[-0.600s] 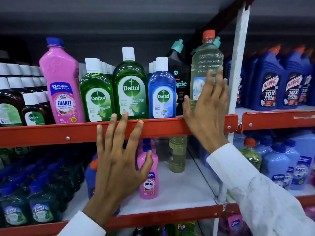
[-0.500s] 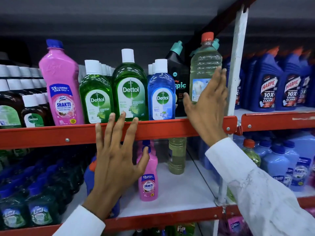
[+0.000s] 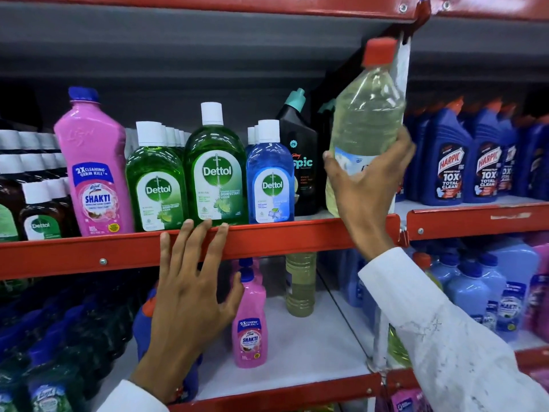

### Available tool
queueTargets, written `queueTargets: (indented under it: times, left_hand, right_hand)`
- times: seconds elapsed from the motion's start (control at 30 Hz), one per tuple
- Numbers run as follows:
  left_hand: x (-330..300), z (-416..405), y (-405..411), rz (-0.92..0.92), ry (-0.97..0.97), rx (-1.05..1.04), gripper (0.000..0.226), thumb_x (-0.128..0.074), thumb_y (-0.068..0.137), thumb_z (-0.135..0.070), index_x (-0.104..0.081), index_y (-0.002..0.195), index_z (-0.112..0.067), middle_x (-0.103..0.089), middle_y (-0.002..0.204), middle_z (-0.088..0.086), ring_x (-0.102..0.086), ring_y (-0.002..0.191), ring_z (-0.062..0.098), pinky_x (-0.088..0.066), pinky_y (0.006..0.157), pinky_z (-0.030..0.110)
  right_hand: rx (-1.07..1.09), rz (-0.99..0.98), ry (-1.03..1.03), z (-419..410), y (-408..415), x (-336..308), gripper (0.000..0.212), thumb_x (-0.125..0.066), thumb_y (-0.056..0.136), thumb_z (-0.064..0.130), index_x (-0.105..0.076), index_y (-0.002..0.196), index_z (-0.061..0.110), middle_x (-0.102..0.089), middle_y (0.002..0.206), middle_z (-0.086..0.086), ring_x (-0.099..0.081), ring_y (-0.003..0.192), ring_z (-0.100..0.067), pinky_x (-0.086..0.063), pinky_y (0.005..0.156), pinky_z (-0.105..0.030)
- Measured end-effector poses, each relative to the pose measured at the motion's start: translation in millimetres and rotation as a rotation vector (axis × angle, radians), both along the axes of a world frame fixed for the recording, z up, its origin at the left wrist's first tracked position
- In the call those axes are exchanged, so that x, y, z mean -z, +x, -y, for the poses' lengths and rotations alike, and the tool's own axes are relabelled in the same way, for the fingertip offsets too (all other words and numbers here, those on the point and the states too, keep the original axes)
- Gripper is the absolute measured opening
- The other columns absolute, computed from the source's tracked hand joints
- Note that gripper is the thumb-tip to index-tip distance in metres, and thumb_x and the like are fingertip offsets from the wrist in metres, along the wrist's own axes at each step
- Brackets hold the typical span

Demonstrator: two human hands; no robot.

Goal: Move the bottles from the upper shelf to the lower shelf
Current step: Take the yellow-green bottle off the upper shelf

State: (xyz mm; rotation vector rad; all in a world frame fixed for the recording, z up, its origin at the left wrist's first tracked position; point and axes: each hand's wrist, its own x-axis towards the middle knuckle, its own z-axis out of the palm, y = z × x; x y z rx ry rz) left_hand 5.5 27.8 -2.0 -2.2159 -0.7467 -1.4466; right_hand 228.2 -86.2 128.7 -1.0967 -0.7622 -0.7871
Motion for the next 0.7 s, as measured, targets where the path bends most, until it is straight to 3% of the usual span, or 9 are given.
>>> queueTargets:
  times: [0.13, 0.27, 0.3, 0.47, 0.57, 0.63, 0.7]
  left_hand:
    - [0.9, -1.6, 1.7, 0.031, 0.018, 0.014, 0.071, -0.056, 0.089, -0.045, -0.048, 0.152, -0.013, -0.05, 0.153, 0.015, -0.036, 0.152, 0.035, -0.017, 0.13, 0.06]
    - [0.6, 0.0, 5.0, 0.073, 0.011, 0.039, 0.069, -0.059, 0.089, -0.044, -0.049, 0.149, -0.013, -0.052, 0.149, 0.016, -0.039, 0.15, 0.037, -0.018, 0.13, 0.06]
    - [0.8, 0.7, 6.0, 0.082, 0.012, 0.044, 0.068, -0.059, 0.089, -0.043, -0.049, 0.149, -0.013, -0.052, 0.148, 0.016, -0.04, 0.149, 0.037, -0.019, 0.13, 0.06]
    - [0.4, 2.2, 8.9, 0.112, 0.0, 0.049, 0.066, -0.062, 0.089, -0.041, -0.05, 0.147, -0.012, -0.051, 0.146, 0.016, -0.04, 0.148, 0.037, -0.018, 0.13, 0.059]
    - [-1.0, 2.8, 9.3, 0.119, -0.006, 0.052, 0.066, -0.062, 0.089, -0.041, -0.05, 0.147, -0.012, -0.051, 0.146, 0.016, -0.04, 0.147, 0.037, -0.017, 0.131, 0.058]
    - [-1.0, 2.9, 8.5, 0.111, -0.004, 0.055, 0.066, -0.063, 0.088, -0.039, -0.05, 0.147, -0.012, -0.051, 0.146, 0.016, -0.04, 0.147, 0.037, -0.017, 0.13, 0.058]
    - [-1.3, 2.0, 6.8, 0.098, 0.001, 0.053, 0.066, -0.063, 0.088, -0.038, -0.049, 0.147, -0.012, -0.051, 0.146, 0.016, -0.04, 0.147, 0.037, -0.019, 0.129, 0.06]
  right_hand:
    - [0.001, 0.065, 0.124, 38.0, -23.2, -7.0, 0.095, -0.089, 0.068, 0.032, -0.038, 0.139, -0.003, -0.047, 0.13, -0.007, -0.046, 0.116, 0.011, -0.032, 0.097, 0.002]
    - [-0.131, 0.011, 0.051, 78.8, -34.1, 23.1, 0.091, -0.095, 0.06, 0.038, -0.051, 0.133, 0.005, -0.065, 0.127, -0.005, -0.065, 0.116, -0.012, -0.053, 0.102, -0.032]
    - [-0.164, -0.003, 0.02, 85.2, -35.9, 37.9, 0.089, -0.096, 0.058, 0.038, -0.055, 0.131, 0.008, -0.068, 0.124, -0.002, -0.067, 0.112, -0.011, -0.055, 0.099, -0.033]
    - [-0.221, -0.079, -0.135, 84.2, -40.9, 122.0, 0.095, -0.094, 0.048, 0.048, -0.056, 0.131, 0.02, -0.068, 0.12, 0.011, -0.065, 0.108, 0.002, -0.05, 0.088, -0.007]
    - [-0.266, -0.131, -0.219, 67.5, -36.9, 160.4, 0.091, -0.094, 0.047, 0.047, -0.051, 0.127, 0.035, -0.065, 0.121, 0.01, -0.064, 0.112, -0.006, -0.05, 0.089, -0.012]
    - [-0.257, -0.138, -0.247, 54.9, -34.5, 179.6, 0.089, -0.092, 0.048, 0.046, -0.044, 0.123, 0.048, -0.06, 0.12, 0.024, -0.06, 0.111, 0.004, -0.048, 0.088, -0.008]
    - [-0.245, -0.155, -0.279, 41.5, -29.0, 198.4, 0.085, -0.09, 0.047, 0.045, -0.044, 0.119, 0.048, -0.058, 0.115, 0.027, -0.057, 0.107, 0.011, -0.048, 0.082, -0.006]
